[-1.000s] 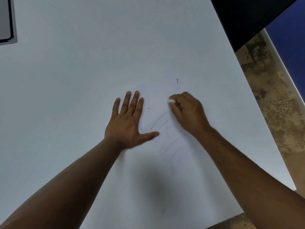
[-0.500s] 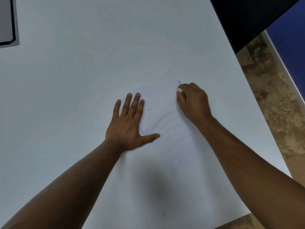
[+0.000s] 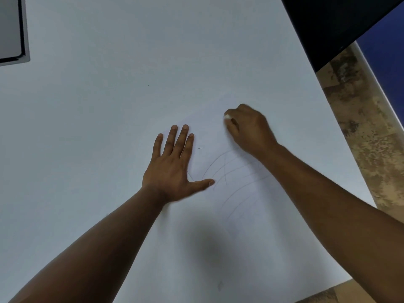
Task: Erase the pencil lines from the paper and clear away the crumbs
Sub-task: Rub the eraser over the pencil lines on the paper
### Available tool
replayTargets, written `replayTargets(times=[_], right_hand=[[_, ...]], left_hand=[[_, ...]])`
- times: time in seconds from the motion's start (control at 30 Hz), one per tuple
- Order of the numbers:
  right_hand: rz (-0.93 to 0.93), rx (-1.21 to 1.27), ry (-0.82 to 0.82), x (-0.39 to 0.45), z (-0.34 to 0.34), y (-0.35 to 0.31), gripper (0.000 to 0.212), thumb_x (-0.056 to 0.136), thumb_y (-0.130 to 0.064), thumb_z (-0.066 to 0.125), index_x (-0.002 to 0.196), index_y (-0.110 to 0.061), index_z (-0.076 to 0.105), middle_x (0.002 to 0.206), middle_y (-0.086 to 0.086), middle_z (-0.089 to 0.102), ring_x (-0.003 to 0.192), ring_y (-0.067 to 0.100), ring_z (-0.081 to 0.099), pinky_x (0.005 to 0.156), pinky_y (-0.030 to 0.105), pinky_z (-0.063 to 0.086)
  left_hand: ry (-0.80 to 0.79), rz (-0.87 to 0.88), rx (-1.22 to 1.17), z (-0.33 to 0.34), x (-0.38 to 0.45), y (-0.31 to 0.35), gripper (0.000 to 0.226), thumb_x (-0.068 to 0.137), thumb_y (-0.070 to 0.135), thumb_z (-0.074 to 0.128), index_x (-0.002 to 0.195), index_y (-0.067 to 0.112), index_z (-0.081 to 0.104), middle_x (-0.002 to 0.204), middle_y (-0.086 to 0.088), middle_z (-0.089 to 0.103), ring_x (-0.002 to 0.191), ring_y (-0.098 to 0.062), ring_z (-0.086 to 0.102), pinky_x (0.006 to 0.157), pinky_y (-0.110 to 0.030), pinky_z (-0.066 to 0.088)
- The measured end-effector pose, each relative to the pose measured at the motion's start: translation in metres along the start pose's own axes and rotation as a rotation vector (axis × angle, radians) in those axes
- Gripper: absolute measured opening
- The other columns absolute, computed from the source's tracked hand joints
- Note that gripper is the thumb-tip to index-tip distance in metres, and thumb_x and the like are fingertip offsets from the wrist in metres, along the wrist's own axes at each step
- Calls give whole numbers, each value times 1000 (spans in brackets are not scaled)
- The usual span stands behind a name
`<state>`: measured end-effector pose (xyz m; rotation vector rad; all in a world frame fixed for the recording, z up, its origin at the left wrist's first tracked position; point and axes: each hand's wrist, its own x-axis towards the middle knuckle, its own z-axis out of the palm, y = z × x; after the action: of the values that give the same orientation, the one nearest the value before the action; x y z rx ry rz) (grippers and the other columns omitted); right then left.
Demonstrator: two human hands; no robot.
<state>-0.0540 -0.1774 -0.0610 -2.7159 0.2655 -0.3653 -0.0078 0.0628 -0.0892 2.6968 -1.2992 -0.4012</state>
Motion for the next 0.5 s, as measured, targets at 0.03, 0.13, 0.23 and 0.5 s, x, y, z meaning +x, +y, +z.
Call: replayTargets(times=[0.03,0.13,0.23,0.5], right_hand=[[-47,23,-39,-2,4,-9,19,95,-15,54,90,-8,70,80,8,58,69,24,57,63,34,49],[-178,-5,-126,-8,16,-25,26,97,-19,47,92,-5,70,79,8,58,64,24,57,56,32,48],[-198,-87,-70,2,22,-18,18,93,-11,53,85,-4,67,77,11,58,60,27,57,52,33,50],[86,-58,-5,55,18,16,21,90,-11,49,73,-6,59,70,8,50,60,26,49,58,42,48]], left_hand=[[9,4,-4,1,0,0,124,80,99,21,165,11,2,172,-5,-15,157,-24,-21,127,-56,-3],[15,17,-5,2,1,0,123,80,98,23,165,10,5,173,-6,-12,158,-25,-19,127,-57,-2],[-14,11,11,1,2,-1,124,80,99,19,165,10,1,172,-6,-16,157,-25,-23,127,-57,-3],[-22,11,12,-1,0,-2,123,79,99,16,165,12,-3,171,-6,-19,156,-25,-25,126,-58,-2]])
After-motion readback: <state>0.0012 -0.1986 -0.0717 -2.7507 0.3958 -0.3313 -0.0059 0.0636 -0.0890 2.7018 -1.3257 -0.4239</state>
